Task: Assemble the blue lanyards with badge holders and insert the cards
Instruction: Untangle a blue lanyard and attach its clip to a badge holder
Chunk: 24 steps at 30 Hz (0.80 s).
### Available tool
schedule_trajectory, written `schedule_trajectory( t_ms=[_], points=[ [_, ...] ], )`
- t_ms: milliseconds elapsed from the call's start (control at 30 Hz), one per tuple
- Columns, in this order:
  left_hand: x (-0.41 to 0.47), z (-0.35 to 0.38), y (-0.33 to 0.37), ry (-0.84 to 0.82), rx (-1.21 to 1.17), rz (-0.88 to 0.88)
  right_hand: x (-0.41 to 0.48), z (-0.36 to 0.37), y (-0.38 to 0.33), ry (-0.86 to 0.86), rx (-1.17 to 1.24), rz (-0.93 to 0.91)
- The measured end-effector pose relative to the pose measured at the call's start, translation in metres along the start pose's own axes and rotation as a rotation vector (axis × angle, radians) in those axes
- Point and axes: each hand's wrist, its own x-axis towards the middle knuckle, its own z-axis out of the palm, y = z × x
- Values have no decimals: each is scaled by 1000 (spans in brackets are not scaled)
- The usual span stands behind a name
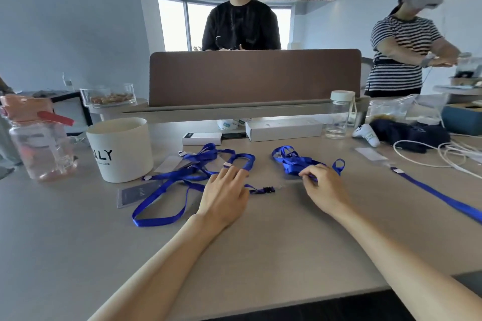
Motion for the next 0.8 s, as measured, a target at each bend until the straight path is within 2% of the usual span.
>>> schedule_trajectory(
  t_ms=[233,433,633,800],
  points=[
    [7,13,3,-162,-210,24,1,7,-3,-34,100,30],
    [14,17,16,-165,-238,87,-2,3,-5,-236,102,27],
    [5,12,10,-112,-254,67,-7,-1,-11,-296,182,46],
    [2,9,8,-120,-270,52,-10,-5,-17,-376,171,-14]
  ],
)
